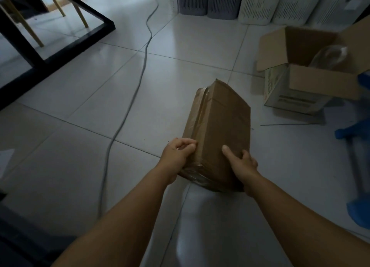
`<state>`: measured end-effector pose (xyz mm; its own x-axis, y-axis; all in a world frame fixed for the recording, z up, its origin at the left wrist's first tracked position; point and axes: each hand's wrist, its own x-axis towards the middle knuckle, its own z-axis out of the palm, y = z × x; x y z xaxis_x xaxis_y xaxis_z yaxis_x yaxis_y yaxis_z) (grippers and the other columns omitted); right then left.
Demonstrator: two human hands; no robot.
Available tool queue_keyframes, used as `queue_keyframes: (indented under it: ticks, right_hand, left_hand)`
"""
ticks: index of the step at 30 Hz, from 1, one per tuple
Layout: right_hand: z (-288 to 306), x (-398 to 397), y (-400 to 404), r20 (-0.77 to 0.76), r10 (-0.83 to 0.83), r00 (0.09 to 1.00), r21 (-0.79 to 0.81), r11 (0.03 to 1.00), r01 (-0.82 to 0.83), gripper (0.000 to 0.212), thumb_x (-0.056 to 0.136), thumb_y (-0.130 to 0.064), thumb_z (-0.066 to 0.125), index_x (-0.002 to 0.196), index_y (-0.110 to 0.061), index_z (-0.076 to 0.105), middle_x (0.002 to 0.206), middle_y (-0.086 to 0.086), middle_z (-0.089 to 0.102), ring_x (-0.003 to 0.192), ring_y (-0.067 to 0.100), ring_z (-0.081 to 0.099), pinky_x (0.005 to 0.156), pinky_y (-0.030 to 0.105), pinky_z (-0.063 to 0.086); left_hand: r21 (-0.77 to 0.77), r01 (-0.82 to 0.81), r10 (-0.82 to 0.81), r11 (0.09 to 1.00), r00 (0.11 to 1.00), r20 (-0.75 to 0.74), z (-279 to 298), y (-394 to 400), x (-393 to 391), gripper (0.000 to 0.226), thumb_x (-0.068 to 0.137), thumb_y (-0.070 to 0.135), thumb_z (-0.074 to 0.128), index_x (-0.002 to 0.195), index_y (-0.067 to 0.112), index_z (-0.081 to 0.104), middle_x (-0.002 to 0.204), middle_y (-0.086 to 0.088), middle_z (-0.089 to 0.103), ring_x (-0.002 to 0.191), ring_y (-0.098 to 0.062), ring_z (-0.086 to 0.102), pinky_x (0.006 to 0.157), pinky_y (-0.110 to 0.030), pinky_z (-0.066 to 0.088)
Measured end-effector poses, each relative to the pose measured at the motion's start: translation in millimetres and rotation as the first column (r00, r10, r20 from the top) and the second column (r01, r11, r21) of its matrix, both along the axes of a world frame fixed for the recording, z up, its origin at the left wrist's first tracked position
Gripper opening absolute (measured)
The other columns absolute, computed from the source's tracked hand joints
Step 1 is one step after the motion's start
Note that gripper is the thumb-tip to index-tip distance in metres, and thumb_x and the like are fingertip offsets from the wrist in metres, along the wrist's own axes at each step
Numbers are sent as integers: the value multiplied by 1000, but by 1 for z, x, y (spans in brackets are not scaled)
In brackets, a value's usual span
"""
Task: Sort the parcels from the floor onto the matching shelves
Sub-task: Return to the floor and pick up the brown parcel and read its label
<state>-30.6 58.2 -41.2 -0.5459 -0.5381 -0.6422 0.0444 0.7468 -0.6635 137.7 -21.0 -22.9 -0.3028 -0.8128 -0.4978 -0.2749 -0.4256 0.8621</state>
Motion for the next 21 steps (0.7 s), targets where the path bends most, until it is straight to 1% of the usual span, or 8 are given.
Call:
queue_keyframes:
  ticks: [2,4,6,8,10,14,17,21]
  right_hand:
    - [3,-2,2,26,2,1000,-4,1000,-2,111,69,-79,55,155,-22,14,161,7,13,141,38,27,112,52,30]
    - [9,-1,-1,92,-1,996,-10,1000,2,131,48,-91,55,154,-23,17,160,6,21,139,37,32,112,54,31]
    - [18,2,-10,153,11,988,-55,999,-3,140,36,-96,53,153,-26,21,156,6,31,135,36,39,108,56,36]
    - [34,9,-21,112,42,993,-144,989,-25,133,41,-92,53,153,-29,16,155,8,32,132,37,42,104,57,40]
    - [49,15,-32,-2,59,998,-201,978,-58,130,49,-83,60,154,-27,9,156,10,28,134,38,40,103,56,41]
    - [59,19,-30,-295,182,938,-26,980,-198,132,55,-79,67,152,-28,-6,156,13,15,136,41,31,104,55,38]
    - [52,16,-20,-384,274,882,157,960,-231,137,53,-80,68,151,-28,-13,158,14,3,140,43,19,108,60,29]
    - [51,4,-13,-384,216,898,154,974,-168,130,59,-65,76,151,-29,-8,155,16,8,137,43,21,108,60,28]
  left_hand:
    - [12,-39,39,999,999,17,3,3,-5,19,93,22,71,110,21,62,130,-12,59,102,-27,65,85,-44,60]
    - [22,-29,28,999,998,54,6,2,-6,67,86,28,79,143,23,43,142,-8,47,118,-29,59,93,-46,57]
    - [0,46,-46,999,996,73,16,3,-11,93,83,30,81,157,24,26,149,-8,45,124,-29,55,92,-41,56]
    - [-54,116,-113,992,992,51,23,6,-19,77,88,30,76,153,21,36,140,-5,55,106,-17,61,77,-26,57]
    - [-84,74,-72,994,997,23,34,9,-28,40,98,38,61,133,20,55,126,-1,65,98,-12,65,74,-24,56]
    - [-21,15,-15,1000,1000,5,37,11,-35,58,107,49,26,132,14,65,131,-9,66,124,-25,58,101,-39,46]
    - [31,41,-39,999,998,-54,39,19,-41,66,108,50,18,136,13,65,133,-7,65,127,-22,55,105,-41,42]
    - [53,81,-76,995,994,-79,43,23,-45,67,108,50,18,128,12,70,118,-3,70,112,-17,60,98,-39,42]
